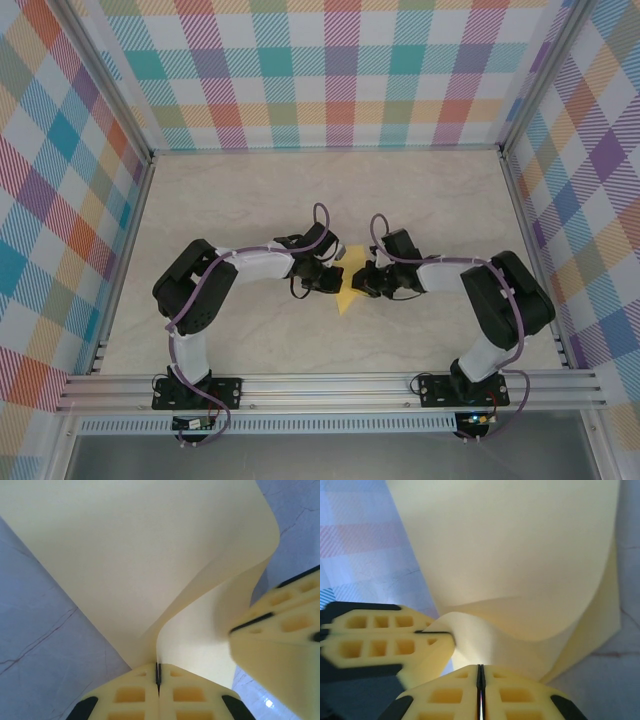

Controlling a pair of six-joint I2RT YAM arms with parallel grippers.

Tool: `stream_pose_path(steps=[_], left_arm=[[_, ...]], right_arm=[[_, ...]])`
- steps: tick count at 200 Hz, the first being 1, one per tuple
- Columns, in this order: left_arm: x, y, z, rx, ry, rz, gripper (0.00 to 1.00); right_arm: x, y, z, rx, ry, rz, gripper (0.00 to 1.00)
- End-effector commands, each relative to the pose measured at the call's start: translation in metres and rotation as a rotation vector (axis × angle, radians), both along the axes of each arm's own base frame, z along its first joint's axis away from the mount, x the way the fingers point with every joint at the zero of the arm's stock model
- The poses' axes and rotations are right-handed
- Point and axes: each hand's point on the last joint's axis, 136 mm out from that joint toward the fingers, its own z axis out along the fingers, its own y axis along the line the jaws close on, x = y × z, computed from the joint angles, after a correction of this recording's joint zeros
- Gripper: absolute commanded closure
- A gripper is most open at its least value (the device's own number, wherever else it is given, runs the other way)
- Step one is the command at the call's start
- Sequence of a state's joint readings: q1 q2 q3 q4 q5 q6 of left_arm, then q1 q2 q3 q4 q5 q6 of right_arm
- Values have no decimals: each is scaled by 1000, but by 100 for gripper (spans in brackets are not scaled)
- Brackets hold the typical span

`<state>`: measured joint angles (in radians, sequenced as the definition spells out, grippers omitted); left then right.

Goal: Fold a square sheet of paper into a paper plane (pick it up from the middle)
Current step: Third fold the triangle at the center of the table.

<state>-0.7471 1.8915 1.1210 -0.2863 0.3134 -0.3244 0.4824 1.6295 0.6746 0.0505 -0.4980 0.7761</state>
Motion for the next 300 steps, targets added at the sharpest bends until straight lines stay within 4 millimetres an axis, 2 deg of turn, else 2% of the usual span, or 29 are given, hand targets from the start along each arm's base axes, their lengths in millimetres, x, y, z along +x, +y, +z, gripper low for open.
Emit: stream_pose_path(steps=[1,34,83,116,139,181,204,243,283,300], left_arm=[[-10,19,-28,90,65,7,96],[-10,18,-28,89,66,6,96],[-10,19,-28,91,65,3,96],[-12,20,-29,94,68,0,96],[-13,21,-29,96,69,-2,96],[-13,21,-28,101,70,-6,96],[-13,21,-28,98,69,-6,96],[-12,19,-28,95,67,-4,96],[-13,21,-28,99,67,-8,96],[-13,22,-28,104,66,-10,96]], right_arm=[[18,2,28,24,-66,-2,88],[27,3,20,12,-45,6,90],[17,-17,-22,-92,36,-20,91],[12,-32,-43,-156,72,-38,91],[14,-31,-40,-143,77,-33,90],[34,-21,7,-39,-7,-28,86],[41,-21,17,-29,-39,-26,85],[39,-20,-1,-25,2,-26,87],[29,-39,-37,-138,51,-59,89],[25,-44,-43,-167,75,-69,90]])
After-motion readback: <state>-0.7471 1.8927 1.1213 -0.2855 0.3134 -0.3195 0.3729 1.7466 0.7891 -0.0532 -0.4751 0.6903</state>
